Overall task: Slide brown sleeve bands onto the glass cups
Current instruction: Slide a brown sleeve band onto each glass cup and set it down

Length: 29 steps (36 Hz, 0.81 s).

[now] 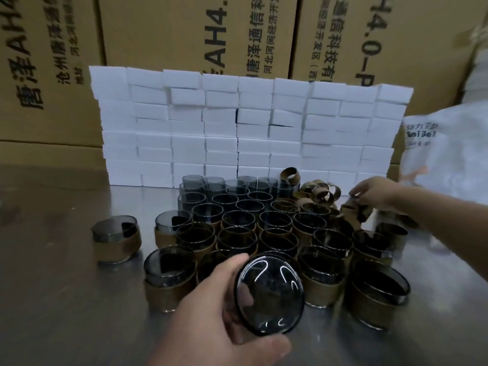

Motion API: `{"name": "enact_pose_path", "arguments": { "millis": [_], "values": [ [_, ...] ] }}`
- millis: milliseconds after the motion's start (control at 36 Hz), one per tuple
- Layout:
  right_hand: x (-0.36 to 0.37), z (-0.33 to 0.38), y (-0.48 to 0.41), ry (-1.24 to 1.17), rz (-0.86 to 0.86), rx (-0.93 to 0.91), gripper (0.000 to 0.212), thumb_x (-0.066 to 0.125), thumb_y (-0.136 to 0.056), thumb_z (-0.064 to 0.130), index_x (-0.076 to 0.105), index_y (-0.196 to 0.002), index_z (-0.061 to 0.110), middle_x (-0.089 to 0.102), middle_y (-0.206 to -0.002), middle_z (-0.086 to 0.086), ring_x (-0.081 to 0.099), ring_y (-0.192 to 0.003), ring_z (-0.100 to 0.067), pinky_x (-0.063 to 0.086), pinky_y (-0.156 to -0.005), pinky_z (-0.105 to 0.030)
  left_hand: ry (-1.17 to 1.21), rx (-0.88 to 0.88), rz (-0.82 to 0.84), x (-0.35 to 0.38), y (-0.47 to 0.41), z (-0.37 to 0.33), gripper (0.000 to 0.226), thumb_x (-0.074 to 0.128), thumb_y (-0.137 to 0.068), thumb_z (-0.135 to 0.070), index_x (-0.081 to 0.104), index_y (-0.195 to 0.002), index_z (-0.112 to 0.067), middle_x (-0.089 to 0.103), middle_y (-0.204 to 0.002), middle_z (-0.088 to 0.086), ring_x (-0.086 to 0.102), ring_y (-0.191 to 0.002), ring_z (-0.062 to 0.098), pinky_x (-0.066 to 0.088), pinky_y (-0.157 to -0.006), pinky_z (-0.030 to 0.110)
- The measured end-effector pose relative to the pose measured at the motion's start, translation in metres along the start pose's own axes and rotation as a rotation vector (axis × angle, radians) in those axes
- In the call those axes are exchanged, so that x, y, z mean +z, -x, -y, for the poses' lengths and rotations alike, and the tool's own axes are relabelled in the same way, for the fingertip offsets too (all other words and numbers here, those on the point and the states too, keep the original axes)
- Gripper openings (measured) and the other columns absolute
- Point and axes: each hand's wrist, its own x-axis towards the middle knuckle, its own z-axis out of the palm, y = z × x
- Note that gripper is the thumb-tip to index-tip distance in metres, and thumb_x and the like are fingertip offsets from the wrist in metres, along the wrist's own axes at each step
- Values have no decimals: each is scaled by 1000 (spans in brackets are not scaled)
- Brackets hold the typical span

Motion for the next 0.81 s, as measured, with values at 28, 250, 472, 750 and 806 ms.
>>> {"name": "enact_pose_path", "arguments": {
  "millis": [28,250,472,750,806],
  "values": [
    [-2,1,2,0,-15,-12,31,57,-84,0,66,-114,7,64,-117,-14,58,-101,-27,44,-86,-28,-1,26,-19,0,-2,1,90,75,-27,-49,54,-115,-43,60,-82,-27,60,-67,-5,43,-56,9],
    [-31,38,35,-198,-231,-95,42,39,-91,3,52,-131,10,51,-133,-15,51,-100,-27,40,-77,-26,-60,84,-62,0,-2,6,92,68,-36,-59,44,-124,-48,54,-86,-28,57,-74,-5,42,-63,9],
    [-33,46,71,-353,-206,-81,50,59,-87,7,46,-136,7,51,-104,-4,51,-67,-11,40,-44,-23,10,127,-27,0,0,4,96,70,-44,-57,41,-133,-37,61,-109,-23,59,-101,-5,49,-92,25],
    [-25,52,73,-747,-320,23,44,49,-88,4,52,-130,17,55,-121,-11,53,-73,-12,44,-57,-23,-44,130,-21,1,-2,9,91,69,-45,-59,42,-130,-40,58,-100,-16,59,-86,4,51,-85,27],
    [-26,56,75,-756,-344,3,45,50,-87,5,52,-130,19,56,-114,-7,53,-70,-10,43,-51,-21,-37,135,-29,1,-4,10,86,69,-46,-59,44,-127,-41,57,-96,-17,57,-84,3,50,-82,26]
  ]
}}
